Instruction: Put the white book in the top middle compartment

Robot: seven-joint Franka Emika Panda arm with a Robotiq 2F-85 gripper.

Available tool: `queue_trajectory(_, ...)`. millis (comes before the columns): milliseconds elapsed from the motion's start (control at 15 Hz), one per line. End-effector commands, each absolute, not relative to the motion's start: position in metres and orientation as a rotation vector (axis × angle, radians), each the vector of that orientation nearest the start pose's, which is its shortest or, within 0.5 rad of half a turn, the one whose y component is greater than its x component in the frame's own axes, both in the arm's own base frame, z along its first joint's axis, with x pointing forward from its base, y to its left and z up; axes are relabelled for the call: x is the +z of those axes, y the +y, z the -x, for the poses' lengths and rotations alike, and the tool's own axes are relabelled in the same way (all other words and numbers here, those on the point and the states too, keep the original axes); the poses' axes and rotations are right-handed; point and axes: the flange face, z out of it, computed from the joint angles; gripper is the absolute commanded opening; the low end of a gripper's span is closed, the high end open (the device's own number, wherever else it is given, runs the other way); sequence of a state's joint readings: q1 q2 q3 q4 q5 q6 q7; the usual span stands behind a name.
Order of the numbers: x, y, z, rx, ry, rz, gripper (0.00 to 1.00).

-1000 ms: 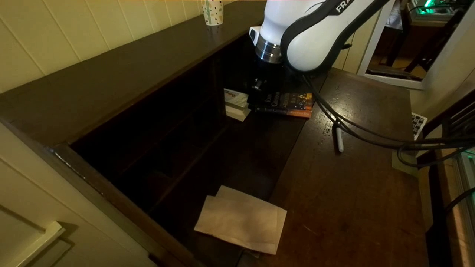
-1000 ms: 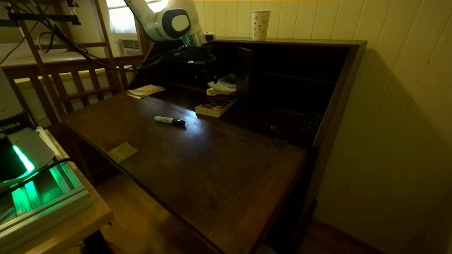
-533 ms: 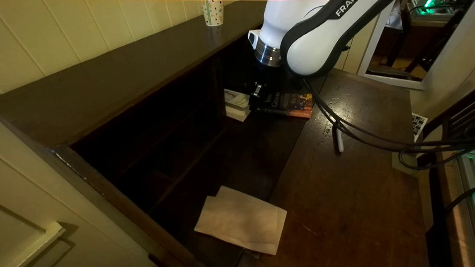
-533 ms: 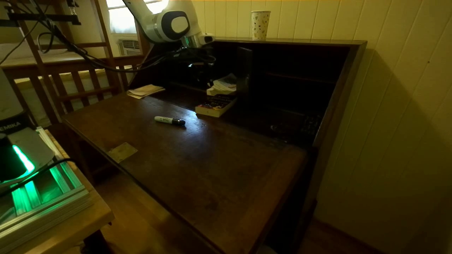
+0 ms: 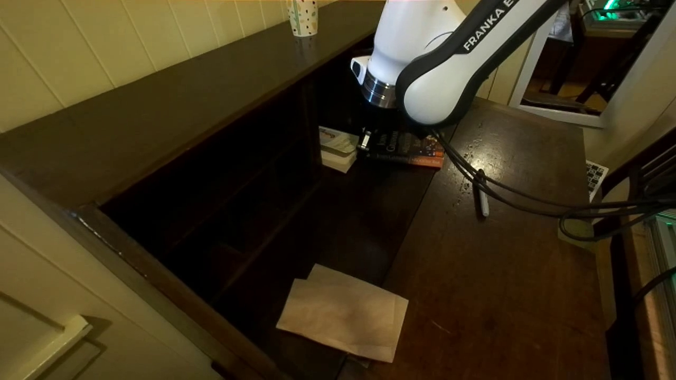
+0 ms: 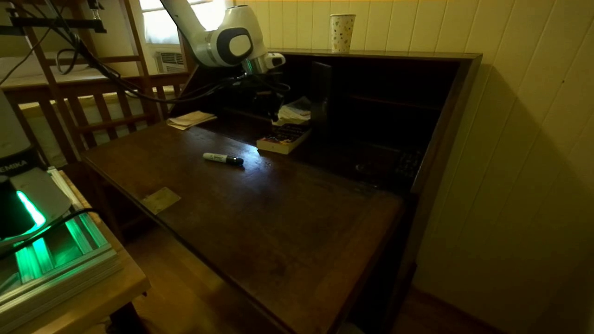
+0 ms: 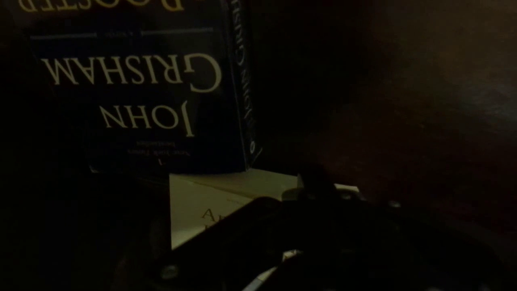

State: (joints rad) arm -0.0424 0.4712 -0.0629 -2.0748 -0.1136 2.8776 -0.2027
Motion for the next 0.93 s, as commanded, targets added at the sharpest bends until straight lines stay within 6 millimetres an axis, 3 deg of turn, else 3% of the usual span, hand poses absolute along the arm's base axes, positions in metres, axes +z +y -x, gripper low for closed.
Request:
queue_trajectory(0, 0.222, -0.057, -0.63, -0.584, -0.439, 3.189, 0.0)
queue_trajectory(867, 0.212, -0.054, -0.652, -0.85, -0.587, 3.159, 0.0)
